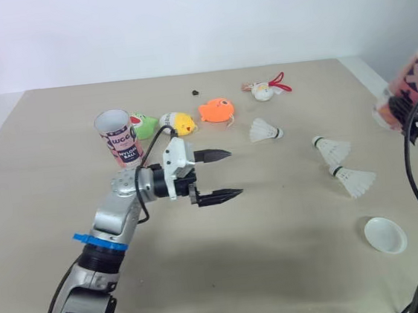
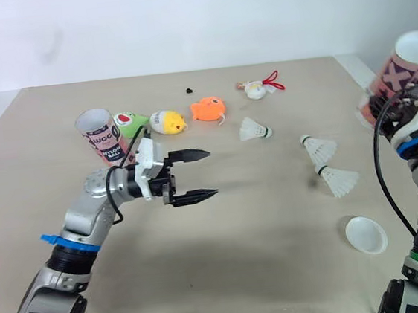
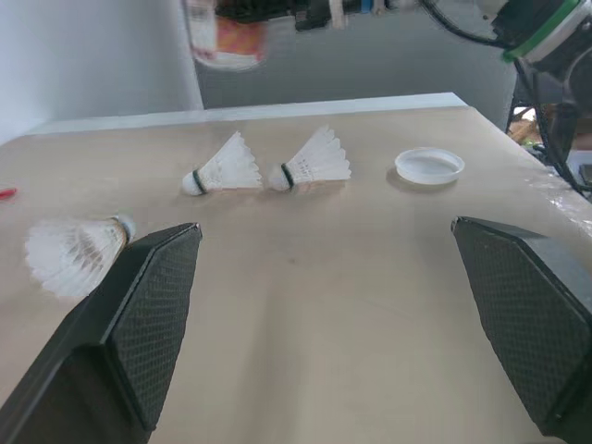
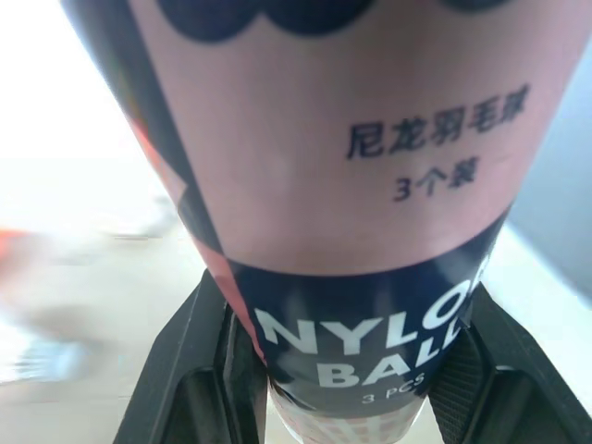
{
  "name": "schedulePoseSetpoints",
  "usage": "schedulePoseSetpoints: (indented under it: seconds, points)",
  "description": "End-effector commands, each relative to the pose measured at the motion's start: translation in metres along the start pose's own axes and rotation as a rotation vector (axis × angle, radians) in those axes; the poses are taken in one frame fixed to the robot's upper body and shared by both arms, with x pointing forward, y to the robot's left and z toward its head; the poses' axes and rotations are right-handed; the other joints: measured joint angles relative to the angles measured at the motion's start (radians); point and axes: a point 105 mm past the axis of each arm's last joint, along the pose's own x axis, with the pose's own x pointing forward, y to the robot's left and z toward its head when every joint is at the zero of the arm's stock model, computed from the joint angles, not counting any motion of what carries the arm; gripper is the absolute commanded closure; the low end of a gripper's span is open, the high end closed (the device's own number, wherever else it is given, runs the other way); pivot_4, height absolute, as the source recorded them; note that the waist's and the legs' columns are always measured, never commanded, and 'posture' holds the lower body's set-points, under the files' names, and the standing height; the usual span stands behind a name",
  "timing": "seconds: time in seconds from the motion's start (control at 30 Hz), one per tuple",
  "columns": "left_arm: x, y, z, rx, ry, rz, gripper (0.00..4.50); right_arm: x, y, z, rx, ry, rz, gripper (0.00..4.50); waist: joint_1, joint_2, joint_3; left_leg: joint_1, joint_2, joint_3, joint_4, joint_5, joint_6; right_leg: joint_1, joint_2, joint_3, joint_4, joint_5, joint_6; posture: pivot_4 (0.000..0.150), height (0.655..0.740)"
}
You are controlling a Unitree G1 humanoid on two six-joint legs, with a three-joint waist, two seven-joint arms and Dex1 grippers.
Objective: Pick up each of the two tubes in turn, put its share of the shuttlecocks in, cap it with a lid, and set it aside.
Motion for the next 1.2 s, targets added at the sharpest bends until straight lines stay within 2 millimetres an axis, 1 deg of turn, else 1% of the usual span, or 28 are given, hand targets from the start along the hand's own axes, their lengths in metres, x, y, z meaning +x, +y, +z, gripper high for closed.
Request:
schedulePoseSetpoints:
  seconds: [0.03, 0.17, 0.33, 0.47, 0.57, 0.67, 0.73, 0.83, 0.87, 0.97, 1.2]
  points:
    - [0.013, -0.004, 0.009, 0.039, -0.029, -0.057, 0.0, 0.0, -0.027, -0.012, 0.018, 0.024, -0.146, 2.58, 0.0, 0.001, -0.001, 0.0, 0.0, 0.001, 0.0, 0.0, 0.0, 0.0, 0.0, 0.001, 0.0, 0.0, 0.0, 0.15, 0.74]
    - [0.018, -0.009, 0.002, 0.021, 0.006, -0.1, 0.0, 0.002, -0.033, -0.04, 0.065, 0.106, -0.177, 2.58, -0.001, 0.004, -0.001, 0.002, 0.0, 0.004, -0.001, 0.0, 0.0, 0.0, 0.0, 0.004, 0.0, 0.001, 0.002, 0.15, 0.74]
    - [0.02, -0.013, -0.005, 0.032, 0.046, -0.125, 0.0, -0.001, -0.049, -0.059, 0.073, 0.147, -0.256, 2.58, -0.001, 0.006, -0.001, 0.002, -0.001, 0.005, 0.0, 0.0, 0.0, 0.0, 0.0, 0.006, 0.0, 0.002, 0.003, 0.15, 0.74]
    - [0.025, -0.011, -0.004, 0.033, 0.04, -0.108, 0.0, -0.008, -0.053, -0.081, 0.054, 0.2, -0.272, 2.58, -0.001, 0.006, -0.001, 0.002, -0.002, 0.005, 0.0, 0.0, 0.0, 0.0, -0.001, 0.007, -0.001, 0.001, 0.005, 0.15, 0.74]
    - [0.028, -0.01, -0.004, 0.034, 0.036, -0.101, 0.0, -0.013, -0.058, -0.09, 0.072, 0.213, -0.295, 2.58, 0.0, 0.006, -0.001, 0.002, -0.003, 0.005, 0.0, 0.0, 0.0, 0.0, -0.002, 0.007, -0.001, 0.001, 0.005, 0.15, 0.74]
    - [0.029, -0.011, -0.004, 0.028, 0.028, -0.103, 0.0, -0.016, -0.059, -0.099, 0.137, 0.219, -0.297, 2.58, 0.0, 0.006, -0.001, 0.002, -0.003, 0.005, 0.0, 0.0, 0.0, 0.001, -0.002, 0.007, -0.001, 0.002, 0.006, 0.15, 0.74]
    - [0.03, -0.012, -0.005, 0.025, 0.026, -0.106, 0.0, -0.016, -0.058, -0.101, 0.18, 0.214, -0.294, 1.65, 0.0, 0.006, -0.001, 0.002, -0.003, 0.004, 0.0, 0.0, 0.0, 0.001, -0.002, 0.007, -0.001, 0.002, 0.006, 0.15, 0.74]
    - [0.03, -0.013, -0.005, 0.02, 0.023, -0.107, 0.0, -0.015, -0.052, -0.097, 0.228, 0.189, -0.25, 0.31, -0.001, 0.006, -0.001, 0.002, -0.003, 0.005, 0.001, 0.0, 0.0, 0.001, -0.002, 0.007, -0.001, 0.002, 0.007, 0.15, 0.74]
    - [0.03, -0.013, -0.006, 0.019, 0.022, -0.106, 0.0, -0.014, -0.05, -0.094, 0.23, 0.182, -0.238, 0.02, -0.001, 0.006, -0.001, 0.002, -0.003, 0.005, 0.001, 0.0, 0.0, 0.001, -0.002, 0.008, -0.001, 0.002, 0.007, 0.15, 0.74]
    - [0.029, -0.012, -0.006, 0.01, 0.016, -0.1, 0.0, -0.015, -0.051, -0.088, 0.213, 0.162, -0.228, 0.02, -0.001, 0.008, -0.001, 0.002, -0.004, 0.006, 0.001, 0.0, 0.0, 0.001, -0.002, 0.009, -0.001, 0.003, 0.008, 0.15, 0.74]
    - [0.027, -0.012, -0.008, -0.004, 0.011, -0.095, 0.0, -0.021, -0.06, -0.089, 0.208, 0.178, -0.242, 0.02, -0.001, 0.008, -0.001, 0.002, -0.004, 0.006, 0.001, 0.0, 0.0, 0.001, -0.002, 0.01, -0.001, 0.003, 0.008, 0.15, 0.74]
